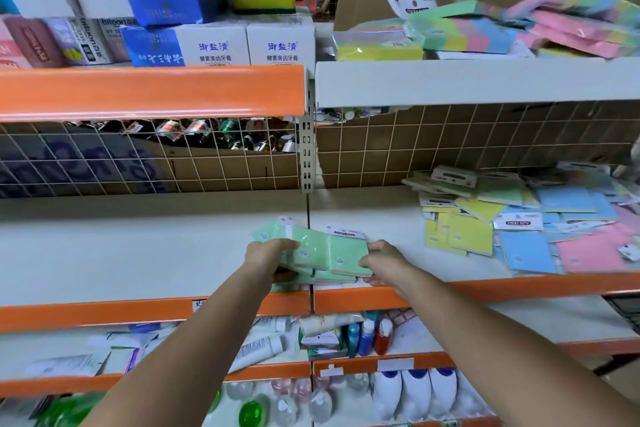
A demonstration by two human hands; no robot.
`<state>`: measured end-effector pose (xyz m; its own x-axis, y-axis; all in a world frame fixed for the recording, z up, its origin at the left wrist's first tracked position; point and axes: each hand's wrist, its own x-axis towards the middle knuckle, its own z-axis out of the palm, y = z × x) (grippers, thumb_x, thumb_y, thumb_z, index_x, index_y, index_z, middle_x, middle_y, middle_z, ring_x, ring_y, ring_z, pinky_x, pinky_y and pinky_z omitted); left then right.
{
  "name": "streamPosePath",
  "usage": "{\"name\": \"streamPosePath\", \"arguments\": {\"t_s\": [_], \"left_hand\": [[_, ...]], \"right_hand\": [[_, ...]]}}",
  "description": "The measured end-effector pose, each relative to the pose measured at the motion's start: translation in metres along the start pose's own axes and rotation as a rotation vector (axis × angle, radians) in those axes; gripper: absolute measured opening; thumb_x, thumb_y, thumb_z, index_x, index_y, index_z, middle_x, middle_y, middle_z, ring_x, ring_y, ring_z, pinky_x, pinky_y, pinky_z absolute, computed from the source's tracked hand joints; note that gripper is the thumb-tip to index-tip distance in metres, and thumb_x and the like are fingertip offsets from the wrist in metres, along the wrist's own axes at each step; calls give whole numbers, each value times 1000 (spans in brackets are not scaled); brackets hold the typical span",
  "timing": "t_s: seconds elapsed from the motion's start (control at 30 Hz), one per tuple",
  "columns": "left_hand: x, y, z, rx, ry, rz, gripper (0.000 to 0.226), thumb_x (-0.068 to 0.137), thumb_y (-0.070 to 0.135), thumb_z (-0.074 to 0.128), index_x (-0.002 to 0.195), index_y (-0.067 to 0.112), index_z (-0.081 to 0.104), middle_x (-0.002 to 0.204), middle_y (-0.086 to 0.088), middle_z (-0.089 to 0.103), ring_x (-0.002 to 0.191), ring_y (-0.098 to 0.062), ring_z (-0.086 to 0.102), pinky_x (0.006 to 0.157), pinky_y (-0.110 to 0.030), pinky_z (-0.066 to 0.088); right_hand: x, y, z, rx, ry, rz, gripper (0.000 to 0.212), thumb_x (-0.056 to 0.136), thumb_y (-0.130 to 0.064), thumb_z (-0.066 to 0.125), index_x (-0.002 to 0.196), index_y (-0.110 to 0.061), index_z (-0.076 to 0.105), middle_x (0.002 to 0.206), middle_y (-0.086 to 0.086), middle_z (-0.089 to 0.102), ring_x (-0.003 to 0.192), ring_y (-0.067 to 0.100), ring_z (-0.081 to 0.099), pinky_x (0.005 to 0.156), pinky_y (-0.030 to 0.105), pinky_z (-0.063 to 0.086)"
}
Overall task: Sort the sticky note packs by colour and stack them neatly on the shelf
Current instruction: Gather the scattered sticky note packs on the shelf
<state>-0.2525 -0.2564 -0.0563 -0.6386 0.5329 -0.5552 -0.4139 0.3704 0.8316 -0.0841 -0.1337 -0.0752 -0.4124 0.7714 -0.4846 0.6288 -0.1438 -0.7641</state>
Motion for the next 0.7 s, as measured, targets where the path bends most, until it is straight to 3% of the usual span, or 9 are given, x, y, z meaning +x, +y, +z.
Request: {"name": "streamPosePath", "arguments": {"t_s": [0.13,0.27,0.33,0.43,0.47,0.6,0.7], "left_hand": [[-2,0,-1,-20,19,-3,25,88,1,53,112,-3,47,93,-22,57,70,-36,62,49,-35,58],[-3,-2,-5,9,43,-1,16,86,-7,51,101,-4,49,97,-23,56,74,-39,62,46,-35,58],[-2,-2,-7,22,50,-7,10,84,-8,53,88,-1,47,93,-21,54,72,-38,60,50,-36,58],[-2,-2,-10,70,68,-3,17,81,-8,57,81,2,44,89,-19,51,78,-38,57,62,-40,55],[-2,-2,-10,88,69,-2,18,80,-8,59,80,2,44,86,-18,51,78,-38,57,64,-39,54],[-3,-2,-13,184,74,4,18,78,-3,65,76,1,48,79,-17,54,72,-32,55,59,-32,47],[1,-5,-16,235,86,4,20,76,4,70,77,4,50,82,-13,52,79,-31,52,66,-33,44]], "right_hand": [[2,-1,2,-117,8,-9,22,87,-10,54,108,-16,55,111,5,64,93,23,67,84,38,58],[2,-5,3,-308,59,-33,36,80,-16,54,115,-14,59,103,8,65,91,25,65,79,35,57],[-3,-7,5,-387,93,-86,49,81,-12,52,129,-20,50,119,9,59,101,28,61,76,31,51],[-8,-5,10,-484,77,-268,68,83,-5,48,144,-33,38,143,3,42,121,26,51,92,34,47],[-9,-4,12,-508,52,-308,68,84,-5,49,145,-33,39,146,1,41,122,25,50,95,33,46],[-11,-4,13,-576,22,-313,61,85,-8,50,140,-34,45,139,2,51,103,25,59,75,26,45],[-14,-6,9,-641,34,-296,54,86,-13,51,135,-34,50,135,1,55,110,24,56,86,27,48]]}}
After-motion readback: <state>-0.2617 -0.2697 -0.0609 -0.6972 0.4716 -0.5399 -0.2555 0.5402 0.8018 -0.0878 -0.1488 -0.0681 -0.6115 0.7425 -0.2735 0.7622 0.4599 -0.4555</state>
